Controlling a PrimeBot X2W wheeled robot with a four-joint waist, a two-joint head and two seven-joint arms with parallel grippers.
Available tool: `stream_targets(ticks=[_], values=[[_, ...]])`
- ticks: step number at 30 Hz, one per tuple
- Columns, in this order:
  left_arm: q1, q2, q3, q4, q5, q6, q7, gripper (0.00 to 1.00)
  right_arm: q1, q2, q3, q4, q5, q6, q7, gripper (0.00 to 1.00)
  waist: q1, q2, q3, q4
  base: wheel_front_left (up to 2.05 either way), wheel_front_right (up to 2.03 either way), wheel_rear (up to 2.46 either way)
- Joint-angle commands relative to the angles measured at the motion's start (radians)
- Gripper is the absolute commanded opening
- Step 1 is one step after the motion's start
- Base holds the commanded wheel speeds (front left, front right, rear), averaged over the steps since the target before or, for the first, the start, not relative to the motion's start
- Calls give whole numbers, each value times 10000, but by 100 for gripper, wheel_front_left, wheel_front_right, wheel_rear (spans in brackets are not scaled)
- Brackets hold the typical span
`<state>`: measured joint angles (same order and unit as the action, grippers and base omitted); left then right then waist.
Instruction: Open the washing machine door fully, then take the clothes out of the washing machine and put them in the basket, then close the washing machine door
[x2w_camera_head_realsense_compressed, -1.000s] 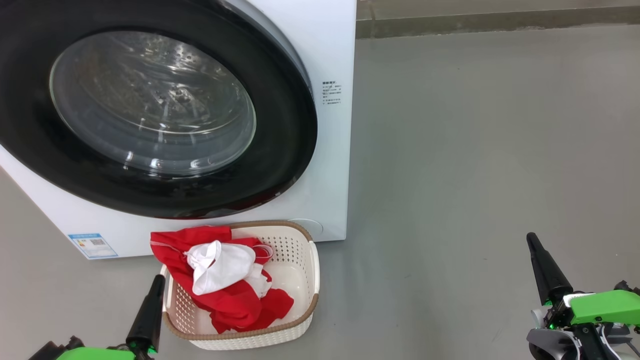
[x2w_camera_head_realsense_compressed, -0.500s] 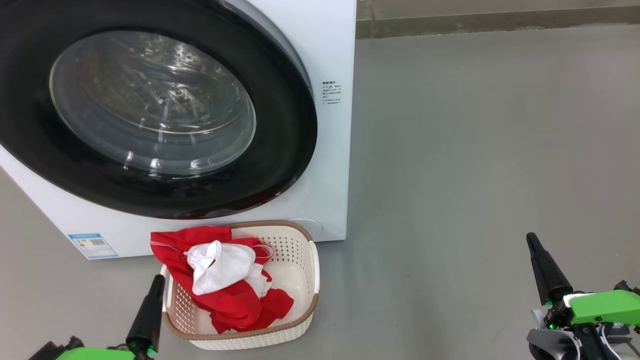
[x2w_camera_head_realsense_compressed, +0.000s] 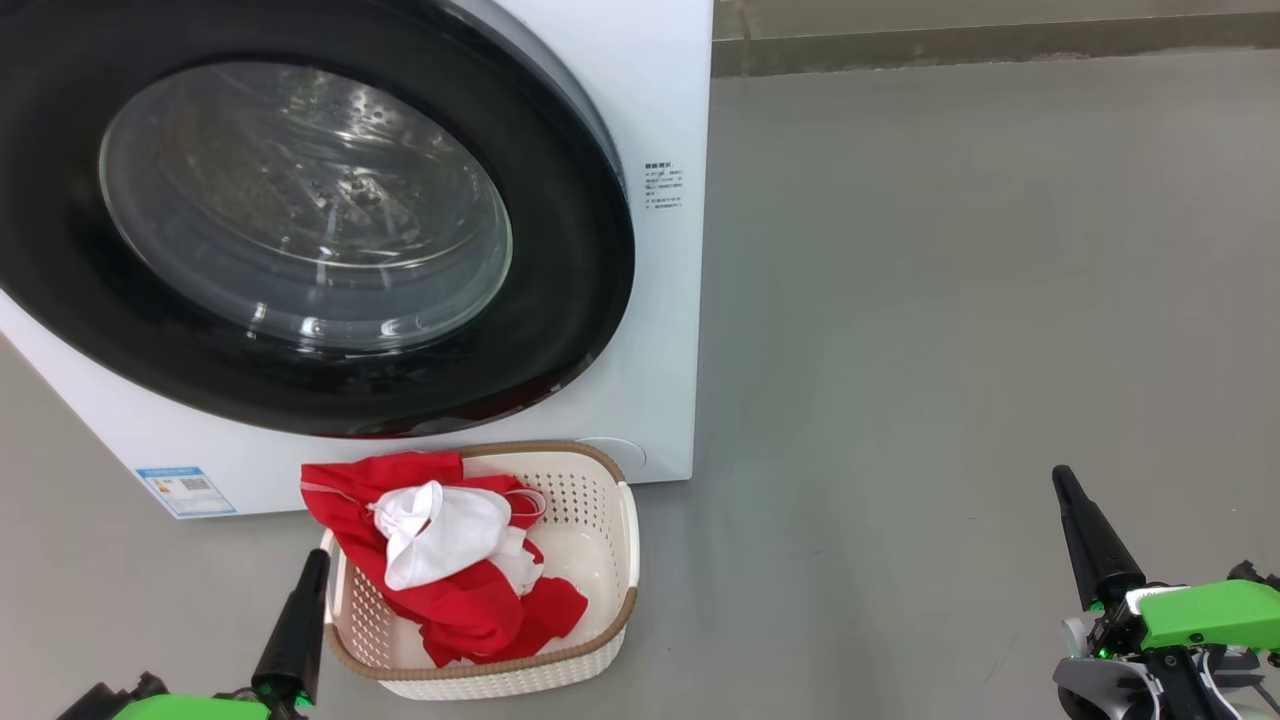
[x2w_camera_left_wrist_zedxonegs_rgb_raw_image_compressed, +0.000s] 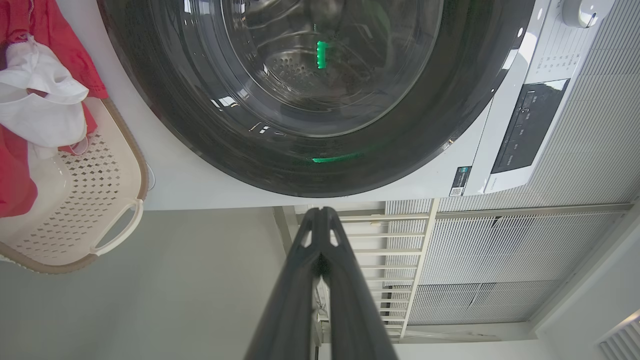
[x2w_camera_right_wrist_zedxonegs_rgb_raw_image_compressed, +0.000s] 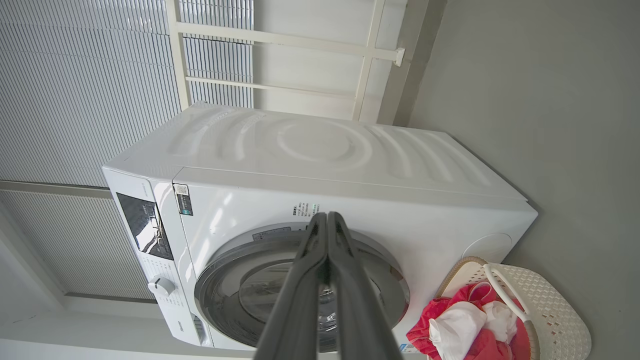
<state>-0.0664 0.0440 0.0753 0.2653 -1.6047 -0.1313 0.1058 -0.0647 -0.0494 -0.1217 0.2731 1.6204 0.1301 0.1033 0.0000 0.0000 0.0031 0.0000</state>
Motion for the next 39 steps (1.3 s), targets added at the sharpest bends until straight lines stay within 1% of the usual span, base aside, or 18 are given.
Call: stream_targets(ticks=[1,39], values=[[-414,79,372,-205,-50,6,64,0,-426,-59,141,-287,-67,6,50,0,0,0,0,0,0,0,0],[-415,71,384,-204,-40,6,73,0,-430,-36,108,-286,-94,6,76,0,0,0,0,0,0,0,0]])
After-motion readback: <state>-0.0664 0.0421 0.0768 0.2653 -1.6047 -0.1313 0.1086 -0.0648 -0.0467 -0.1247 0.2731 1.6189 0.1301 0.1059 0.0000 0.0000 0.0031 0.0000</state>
